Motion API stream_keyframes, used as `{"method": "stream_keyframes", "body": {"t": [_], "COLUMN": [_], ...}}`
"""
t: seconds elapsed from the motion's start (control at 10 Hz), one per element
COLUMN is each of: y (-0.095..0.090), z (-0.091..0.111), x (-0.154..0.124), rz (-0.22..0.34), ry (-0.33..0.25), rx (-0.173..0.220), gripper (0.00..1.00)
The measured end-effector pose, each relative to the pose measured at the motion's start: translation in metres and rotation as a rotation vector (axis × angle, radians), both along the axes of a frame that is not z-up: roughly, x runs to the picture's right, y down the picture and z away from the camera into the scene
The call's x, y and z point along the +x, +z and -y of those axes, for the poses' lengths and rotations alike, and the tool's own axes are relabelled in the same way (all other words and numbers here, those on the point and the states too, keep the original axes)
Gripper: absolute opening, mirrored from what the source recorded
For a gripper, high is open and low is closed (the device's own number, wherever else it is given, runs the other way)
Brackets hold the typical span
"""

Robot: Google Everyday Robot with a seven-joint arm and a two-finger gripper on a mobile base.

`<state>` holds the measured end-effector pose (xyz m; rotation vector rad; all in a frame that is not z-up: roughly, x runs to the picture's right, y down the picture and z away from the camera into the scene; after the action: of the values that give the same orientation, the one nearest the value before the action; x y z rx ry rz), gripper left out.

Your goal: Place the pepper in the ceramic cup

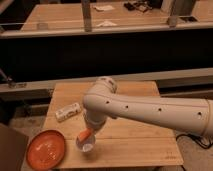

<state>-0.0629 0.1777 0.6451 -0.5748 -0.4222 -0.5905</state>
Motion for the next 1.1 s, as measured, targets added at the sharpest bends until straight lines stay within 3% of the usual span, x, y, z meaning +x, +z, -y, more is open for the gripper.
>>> {"method": "stream_keyframes", "body": {"t": [1.1], "y": [0.0006], "z": [-0.0001], "x": [-0.0019], "rz": [0.01], "ry": [-0.011], "rx": [0.011], "gripper": [0.07]}}
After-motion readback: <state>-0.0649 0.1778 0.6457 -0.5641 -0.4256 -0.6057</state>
